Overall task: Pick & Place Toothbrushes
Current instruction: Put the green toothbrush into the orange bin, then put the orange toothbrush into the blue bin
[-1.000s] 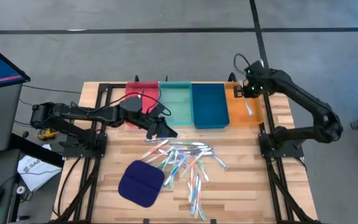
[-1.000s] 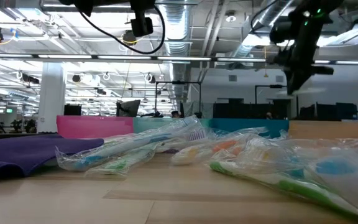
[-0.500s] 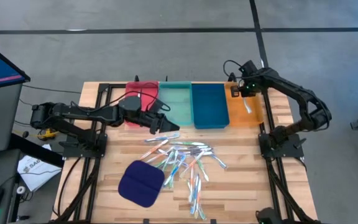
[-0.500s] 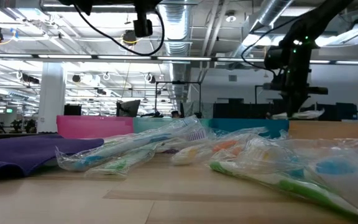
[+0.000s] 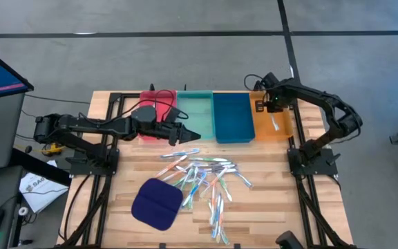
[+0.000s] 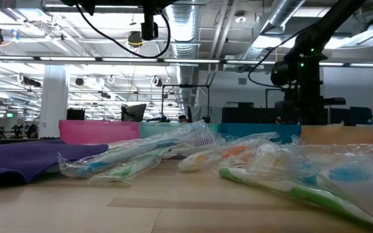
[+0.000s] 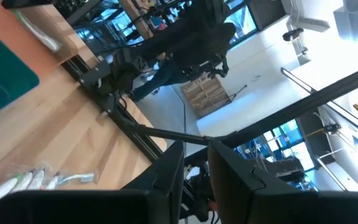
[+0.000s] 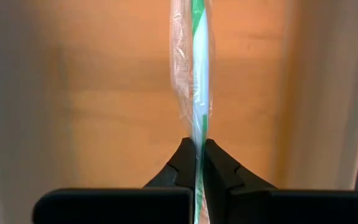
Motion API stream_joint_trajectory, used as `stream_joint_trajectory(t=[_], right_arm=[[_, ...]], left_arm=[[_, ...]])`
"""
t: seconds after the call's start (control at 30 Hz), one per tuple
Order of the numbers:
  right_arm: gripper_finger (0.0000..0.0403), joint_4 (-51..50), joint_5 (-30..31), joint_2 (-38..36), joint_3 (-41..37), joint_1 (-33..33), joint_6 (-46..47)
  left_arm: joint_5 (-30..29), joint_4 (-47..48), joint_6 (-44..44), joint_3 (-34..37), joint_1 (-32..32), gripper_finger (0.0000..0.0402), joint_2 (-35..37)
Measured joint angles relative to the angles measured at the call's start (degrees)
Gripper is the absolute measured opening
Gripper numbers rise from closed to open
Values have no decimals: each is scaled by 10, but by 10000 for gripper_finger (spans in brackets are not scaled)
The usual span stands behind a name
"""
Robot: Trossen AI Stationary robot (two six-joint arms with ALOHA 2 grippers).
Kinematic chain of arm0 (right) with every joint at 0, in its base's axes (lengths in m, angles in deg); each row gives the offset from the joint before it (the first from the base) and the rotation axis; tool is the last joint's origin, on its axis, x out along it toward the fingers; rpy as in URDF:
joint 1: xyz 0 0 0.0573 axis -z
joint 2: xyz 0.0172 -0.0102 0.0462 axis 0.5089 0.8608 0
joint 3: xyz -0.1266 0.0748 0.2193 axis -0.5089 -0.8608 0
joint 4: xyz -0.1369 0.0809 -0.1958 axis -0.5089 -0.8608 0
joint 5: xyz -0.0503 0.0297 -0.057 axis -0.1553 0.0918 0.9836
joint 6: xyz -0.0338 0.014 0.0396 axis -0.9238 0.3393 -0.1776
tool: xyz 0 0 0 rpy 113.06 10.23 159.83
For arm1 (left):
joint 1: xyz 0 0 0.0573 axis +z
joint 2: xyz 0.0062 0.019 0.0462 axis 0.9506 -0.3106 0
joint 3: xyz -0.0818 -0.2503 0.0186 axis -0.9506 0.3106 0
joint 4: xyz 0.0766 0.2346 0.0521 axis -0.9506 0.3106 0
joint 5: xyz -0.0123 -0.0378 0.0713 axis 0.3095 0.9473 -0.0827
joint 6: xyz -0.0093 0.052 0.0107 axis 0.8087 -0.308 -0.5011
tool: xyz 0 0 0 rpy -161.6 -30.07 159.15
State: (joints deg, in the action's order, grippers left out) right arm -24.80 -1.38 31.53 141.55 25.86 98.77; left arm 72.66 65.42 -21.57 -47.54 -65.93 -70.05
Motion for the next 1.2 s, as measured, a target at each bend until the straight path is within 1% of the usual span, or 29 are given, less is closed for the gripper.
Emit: stream_joint_trajectory(t=[0.1, 0.2, 0.37, 0.53, 0.77, 0.87, 1.2], right_arm=[[0, -13, 11, 18, 0, -9, 1], [0, -31, 34, 40, 0, -20, 4], [0, -31, 57, 65, 0, -29, 28], [12, -31, 83, 79, 0, -33, 45], [69, -31, 86, 92, 0, -36, 46], [92, -24, 85, 88, 0, -37, 29], [174, -21, 92, 15, 0, -35, 10]], left_arm=[[-3, -2, -1, 0, 0, 67, 0], [-8, -3, -2, 0, 0, 67, 0], [-9, -4, -2, 0, 0, 67, 0], [-8, -3, -1, 0, -3, 67, 0], [0, -3, 0, 0, -3, 67, 0], [0, -3, 0, 0, -3, 67, 0], [11, -3, -8, 0, -3, 67, 0]])
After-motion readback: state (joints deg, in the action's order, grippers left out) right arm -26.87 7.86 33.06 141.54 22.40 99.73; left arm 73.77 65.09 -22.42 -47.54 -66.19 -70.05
